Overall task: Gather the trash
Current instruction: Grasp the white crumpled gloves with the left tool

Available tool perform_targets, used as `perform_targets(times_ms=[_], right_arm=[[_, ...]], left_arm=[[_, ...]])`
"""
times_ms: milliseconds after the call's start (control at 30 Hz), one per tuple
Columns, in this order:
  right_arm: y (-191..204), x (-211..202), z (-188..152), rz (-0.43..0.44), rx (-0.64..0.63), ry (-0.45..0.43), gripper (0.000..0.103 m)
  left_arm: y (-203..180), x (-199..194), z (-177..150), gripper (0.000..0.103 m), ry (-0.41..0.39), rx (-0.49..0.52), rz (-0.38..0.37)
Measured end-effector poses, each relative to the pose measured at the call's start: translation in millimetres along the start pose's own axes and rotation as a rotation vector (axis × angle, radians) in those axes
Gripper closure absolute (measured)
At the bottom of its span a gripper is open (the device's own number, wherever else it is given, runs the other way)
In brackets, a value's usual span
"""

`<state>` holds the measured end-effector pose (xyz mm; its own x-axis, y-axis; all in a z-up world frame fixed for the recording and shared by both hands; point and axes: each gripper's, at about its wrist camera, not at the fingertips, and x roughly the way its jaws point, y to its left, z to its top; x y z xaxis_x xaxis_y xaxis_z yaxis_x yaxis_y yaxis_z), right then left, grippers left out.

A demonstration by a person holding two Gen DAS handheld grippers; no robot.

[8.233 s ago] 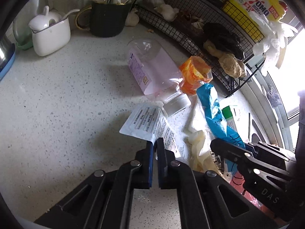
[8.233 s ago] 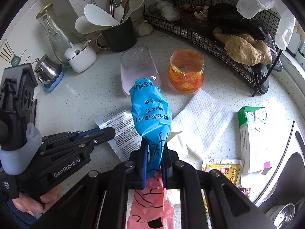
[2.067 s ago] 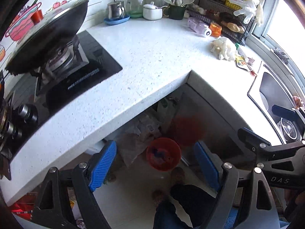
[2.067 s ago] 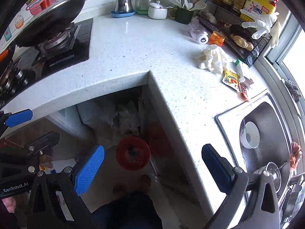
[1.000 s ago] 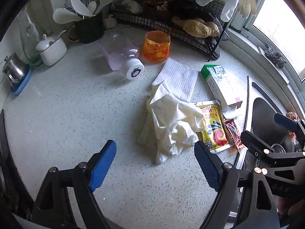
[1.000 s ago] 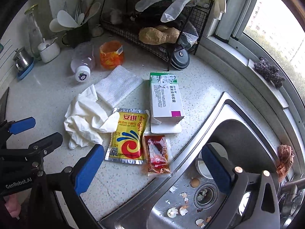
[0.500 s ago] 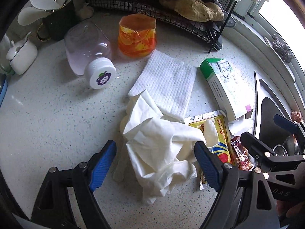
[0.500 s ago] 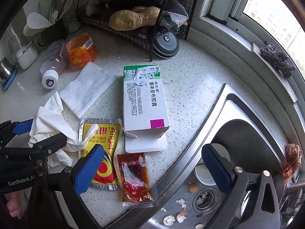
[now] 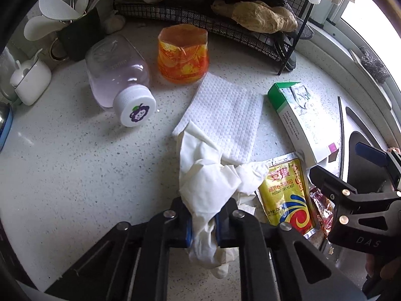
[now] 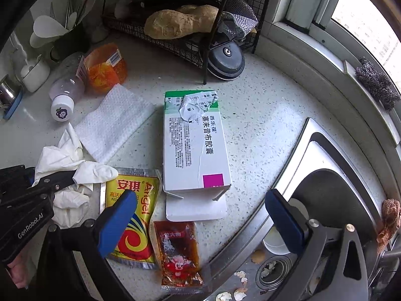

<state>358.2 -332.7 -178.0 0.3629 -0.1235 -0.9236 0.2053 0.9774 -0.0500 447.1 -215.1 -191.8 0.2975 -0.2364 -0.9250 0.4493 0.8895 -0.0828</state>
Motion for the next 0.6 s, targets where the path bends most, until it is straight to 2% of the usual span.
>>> perform_targets(times_ms=[267,600], right_arm=[[7.3,15.2,25.4,0.036,-0.039,-0.025,0.001],[11.8,50.9,40.2,0.066,-0.067,0.009,0.001]], left_arm=[[-1.5,-15.7,9.6,0.093,-0.069,-0.039,0.073],[2.0,5.3,19.6,0.093,-0.033,-0.095,0.14]])
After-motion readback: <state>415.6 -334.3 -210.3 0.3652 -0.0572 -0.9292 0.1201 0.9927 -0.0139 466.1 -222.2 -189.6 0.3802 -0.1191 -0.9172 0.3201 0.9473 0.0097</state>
